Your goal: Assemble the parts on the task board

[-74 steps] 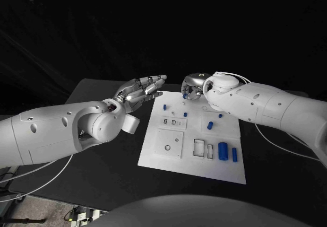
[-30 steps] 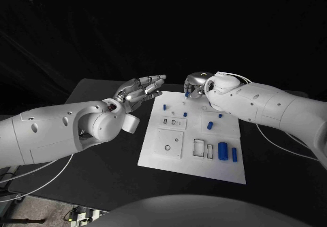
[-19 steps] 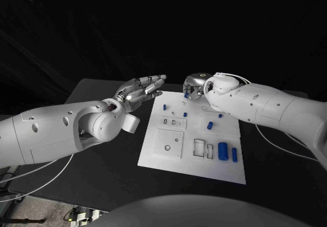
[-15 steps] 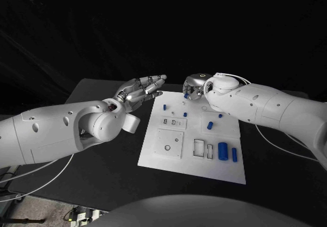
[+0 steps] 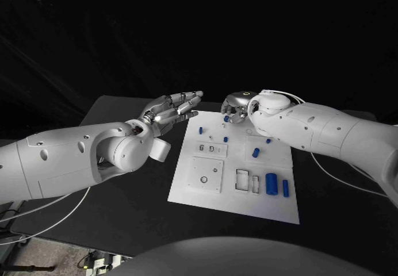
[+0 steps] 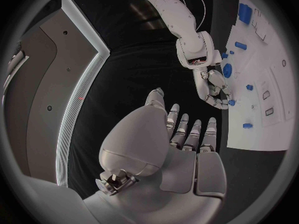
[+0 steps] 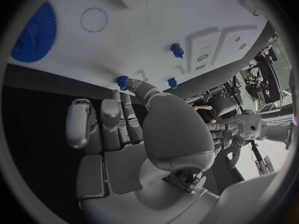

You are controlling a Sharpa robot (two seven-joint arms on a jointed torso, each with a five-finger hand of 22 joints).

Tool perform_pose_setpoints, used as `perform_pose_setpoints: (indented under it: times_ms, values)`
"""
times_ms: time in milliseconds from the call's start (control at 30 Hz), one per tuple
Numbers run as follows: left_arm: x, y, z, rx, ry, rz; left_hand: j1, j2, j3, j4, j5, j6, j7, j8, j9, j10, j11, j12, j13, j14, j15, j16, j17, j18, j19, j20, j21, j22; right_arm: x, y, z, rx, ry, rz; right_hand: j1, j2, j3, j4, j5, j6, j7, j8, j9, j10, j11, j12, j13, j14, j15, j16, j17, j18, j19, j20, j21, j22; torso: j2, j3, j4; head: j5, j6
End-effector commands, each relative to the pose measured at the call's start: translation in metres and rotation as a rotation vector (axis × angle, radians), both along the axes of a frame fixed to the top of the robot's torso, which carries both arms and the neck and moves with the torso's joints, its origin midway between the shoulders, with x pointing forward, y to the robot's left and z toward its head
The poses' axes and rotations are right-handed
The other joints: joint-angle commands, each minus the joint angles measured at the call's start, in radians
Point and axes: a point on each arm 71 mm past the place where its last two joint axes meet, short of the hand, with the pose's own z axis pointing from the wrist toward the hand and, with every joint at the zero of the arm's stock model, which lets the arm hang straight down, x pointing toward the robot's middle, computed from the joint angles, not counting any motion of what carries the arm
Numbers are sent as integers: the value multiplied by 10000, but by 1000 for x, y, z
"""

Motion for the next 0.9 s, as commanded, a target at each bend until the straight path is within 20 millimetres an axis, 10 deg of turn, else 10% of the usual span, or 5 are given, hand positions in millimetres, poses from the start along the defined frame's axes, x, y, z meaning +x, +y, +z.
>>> perform_pose_setpoints:
  times_ms: [33, 400, 733, 767, 900]
  values:
    - [0, -2, 1, -22, -87, -46, 81, 21, 77, -21, 44, 23, 39, 57, 14, 24, 72, -6, 10, 9, 35, 62, 15, 26, 64, 28, 49, 10, -1, -2, -3, -205, 194, -107, 22, -61, -111, 20, -377, -419, -185, -303, -204, -719, 79, -307, -29, -342, 100, -160, -363, 199, -318, 103, -255, 259, 1, 3, -1, -7, 2]
    - [1, 1, 1, -24, -118, 7, 121, 16, 98, -44, 60, -12, 47, 50, 9, 7, 82, -45, 4, 2, 45, 65, 14, 12, 73, 29, 56, 11, -4, -21, 11, 1244, -1559, 347, 157, 73, -895, 134, -987, -1445, -644, -292, -954, -2040, 93, -440, 122, -1344, 187, -551, -1374, 410, -1256, 278, -1106, -272, -42, -12, -57, 59, 2]
    - [0, 4, 1, -28, -191, 108, 256, 39, 213, -90, 133, 314, 239, 183, 52, 233, 346, 432, 64, 197, 33, 378, 64, -81, 193, 32, 141, 38, -27, -81, 34, 3177, -2456, 216, 684, 458, -967, 248, -1097, -83, 204, 78, -1214, 1513, -407, 3467, 2045, -2773, -10, -1606, -3132, 782, -3006, 161, -2697, -1327, -99, -126, -278, 90, 2]
    - [0, 4, 1, -29, -201, 109, 268, 38, 225, -90, 141, 360, 258, 205, 57, 256, 368, 476, 68, 229, 38, 430, 72, -95, 219, 33, 159, 44, -29, -86, 34, 3183, -2403, 152, 674, 538, -934, 475, -1293, 236, 176, 4, -1398, 931, -516, 5427, 3713, -2925, -333, -1662, -2831, 799, -3690, 308, -3453, -1697, -98, -143, -316, 120, 2]
    - [0, 4, 0, -36, -214, 99, 292, 32, 252, -88, 165, 444, 289, 249, 67, 300, 408, 561, 75, 300, 46, 537, 86, -125, 271, 31, 194, 56, -39, -109, 31, 2810, -1928, -280, 166, 369, -1367, 993, -1771, 538, 369, -10, -1431, 5316, -599, 10431, 9273, 751, -126, 1124, 3275, 601, -2238, 342, -2418, -793, -95, -172, -407, 117, 2]
